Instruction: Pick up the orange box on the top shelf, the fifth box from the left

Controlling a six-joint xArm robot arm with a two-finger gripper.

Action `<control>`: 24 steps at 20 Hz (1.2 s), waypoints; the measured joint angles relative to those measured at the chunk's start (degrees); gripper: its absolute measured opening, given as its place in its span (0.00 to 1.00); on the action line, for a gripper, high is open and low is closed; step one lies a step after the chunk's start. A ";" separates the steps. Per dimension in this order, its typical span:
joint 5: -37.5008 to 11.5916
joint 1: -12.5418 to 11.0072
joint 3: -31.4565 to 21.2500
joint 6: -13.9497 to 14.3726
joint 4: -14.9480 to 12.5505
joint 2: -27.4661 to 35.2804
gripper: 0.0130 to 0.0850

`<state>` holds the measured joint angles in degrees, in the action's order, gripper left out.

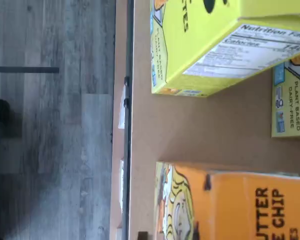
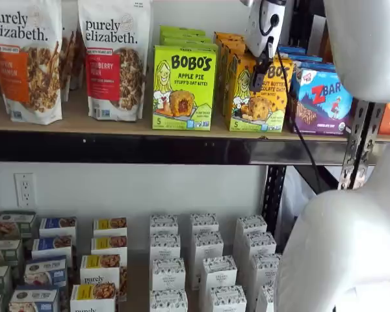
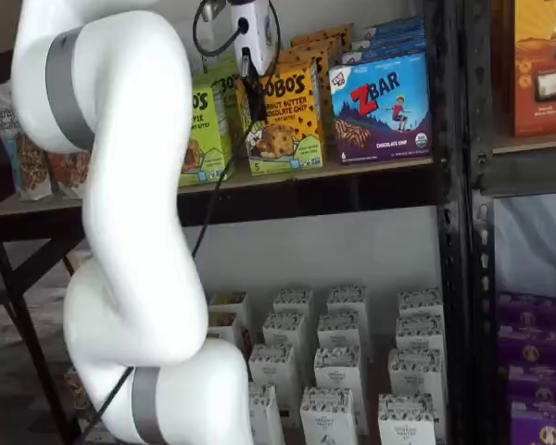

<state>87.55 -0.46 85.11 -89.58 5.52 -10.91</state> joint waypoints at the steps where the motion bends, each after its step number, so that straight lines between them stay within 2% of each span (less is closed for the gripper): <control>1: -0.01 -0.02 0.00 -0.02 0.00 0.00 0.67; 7: 0.90 0.15 0.61 0.09 -0.72 0.44 0.67; 18: 0.18 -0.07 0.07 -0.08 -0.11 -0.03 0.67; 24: 0.06 -0.02 0.00 -0.01 0.06 -0.18 0.44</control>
<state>87.61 -0.48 85.11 -89.58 5.58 -11.09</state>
